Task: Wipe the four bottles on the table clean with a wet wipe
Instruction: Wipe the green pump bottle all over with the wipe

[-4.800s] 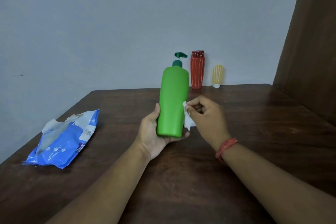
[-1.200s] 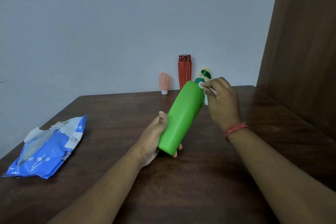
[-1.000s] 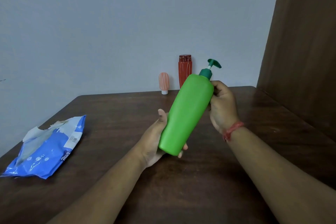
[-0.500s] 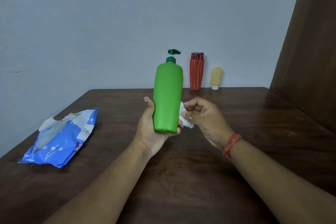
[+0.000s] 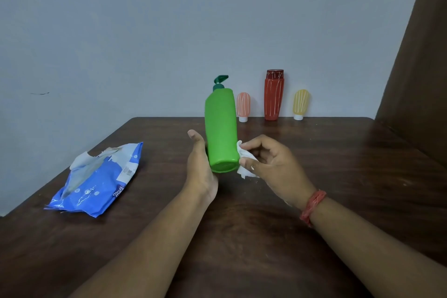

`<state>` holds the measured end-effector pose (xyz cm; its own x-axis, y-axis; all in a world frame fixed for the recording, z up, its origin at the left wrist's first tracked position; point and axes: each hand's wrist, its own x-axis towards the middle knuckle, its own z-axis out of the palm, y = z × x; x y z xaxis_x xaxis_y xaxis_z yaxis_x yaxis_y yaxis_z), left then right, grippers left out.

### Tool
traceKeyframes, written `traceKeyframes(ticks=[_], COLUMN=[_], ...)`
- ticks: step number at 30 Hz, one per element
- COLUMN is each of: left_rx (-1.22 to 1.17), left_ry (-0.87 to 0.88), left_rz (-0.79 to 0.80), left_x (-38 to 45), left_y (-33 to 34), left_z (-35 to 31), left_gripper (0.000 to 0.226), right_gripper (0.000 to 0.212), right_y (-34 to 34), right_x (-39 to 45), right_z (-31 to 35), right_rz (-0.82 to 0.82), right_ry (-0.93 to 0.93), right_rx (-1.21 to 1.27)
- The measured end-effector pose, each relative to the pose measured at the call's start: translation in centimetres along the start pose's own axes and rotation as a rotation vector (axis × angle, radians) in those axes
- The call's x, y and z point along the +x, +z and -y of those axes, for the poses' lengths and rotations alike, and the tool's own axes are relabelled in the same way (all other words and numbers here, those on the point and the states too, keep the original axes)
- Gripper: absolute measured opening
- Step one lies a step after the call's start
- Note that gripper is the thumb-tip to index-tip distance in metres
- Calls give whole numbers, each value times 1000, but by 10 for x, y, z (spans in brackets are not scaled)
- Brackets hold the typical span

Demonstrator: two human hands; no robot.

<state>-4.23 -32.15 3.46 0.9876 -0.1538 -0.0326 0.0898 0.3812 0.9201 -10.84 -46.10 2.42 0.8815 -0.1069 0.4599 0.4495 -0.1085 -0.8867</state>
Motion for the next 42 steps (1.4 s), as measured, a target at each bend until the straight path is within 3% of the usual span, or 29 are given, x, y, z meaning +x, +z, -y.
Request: traceKeyframes(ticks=[3,6,10,15,23,33,38,42], left_rx=[99,192,118,-80,-176,-296,-274,-218], left_ry=[74,83,25,-100,-190,-187,-176,-150], left_rz=[-89,-72,155,261,304,196,218,241], left_x=[-1,9,-8,-8,-10,-4,-3,-4], left_y=[2,-1,6,5,4,1,-1,5], left_z=[0,9,1,3,5,8,10,13], left_gripper=[79,111,81,64,40,57,55,53], right_gripper=[21,20,20,22,22,17,16,13], right_y=[2,2,3,4,11,7,5,-5], right_x=[0,0,-3,-2,-5,-5,-5,3], right_z=[0,-2,-1,2,6,6,6,6], right_rz=[-45,-105,-62,-39,83,7,152,-58], right_ry=[-87,-175,-408,-549,-616,-538,-630,-610], right_rx=[-108,-288,-611,-906,-910,-921,-928,-904])
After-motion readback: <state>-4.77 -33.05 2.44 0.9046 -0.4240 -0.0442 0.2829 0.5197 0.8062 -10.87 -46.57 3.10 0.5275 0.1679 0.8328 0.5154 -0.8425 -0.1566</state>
